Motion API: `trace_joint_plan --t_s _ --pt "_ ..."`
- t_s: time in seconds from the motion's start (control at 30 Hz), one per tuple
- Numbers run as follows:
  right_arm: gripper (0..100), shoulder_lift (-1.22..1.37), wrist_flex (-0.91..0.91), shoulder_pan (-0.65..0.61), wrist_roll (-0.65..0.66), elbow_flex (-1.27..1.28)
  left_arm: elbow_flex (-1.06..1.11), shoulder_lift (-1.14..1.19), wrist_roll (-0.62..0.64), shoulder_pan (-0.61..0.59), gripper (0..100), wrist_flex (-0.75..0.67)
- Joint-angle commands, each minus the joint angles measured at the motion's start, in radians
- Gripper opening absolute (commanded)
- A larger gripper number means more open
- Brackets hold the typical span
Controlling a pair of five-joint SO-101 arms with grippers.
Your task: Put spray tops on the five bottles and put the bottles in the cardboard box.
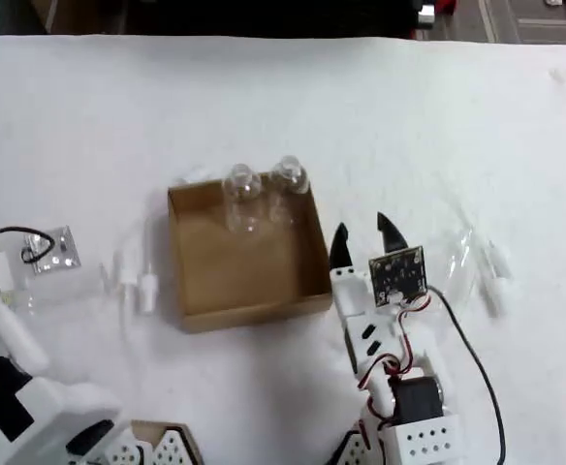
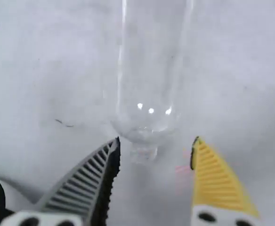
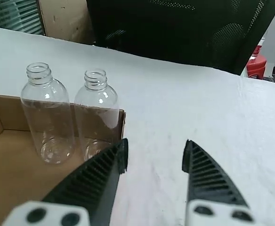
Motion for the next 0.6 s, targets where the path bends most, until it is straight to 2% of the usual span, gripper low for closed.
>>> trace_joint_plan --t_s 0.0,0.07,0.2,0.27,0.4,0.57 --pt "16.6 -0.008 0.004 -0.001 0.014 0.014 -0.015 -0.013 0.035 0.004 24 -0.009" --pt "16.6 -0.008 0.004 -0.001 0.014 0.014 -0.049 -0.015 0.055 -0.002 24 -0.008" --pt "16.6 -0.008 0.004 -0.002 0.014 0.012 -0.137 -0.013 0.203 -0.022 24 -0.005" --pt "16.6 -0.008 0.004 -0.002 0.014 0.011 -0.141 -0.008 0.175 -0.038 24 0.04" --pt "16.6 -0.008 0.004 -0.002 0.014 0.009 -0.141 -0.005 0.015 -0.053 24 0.141" --pt "16.6 -0.008 0.004 0.001 0.014 0.008 -0.11 -0.004 0.021 -0.031 24 0.144"
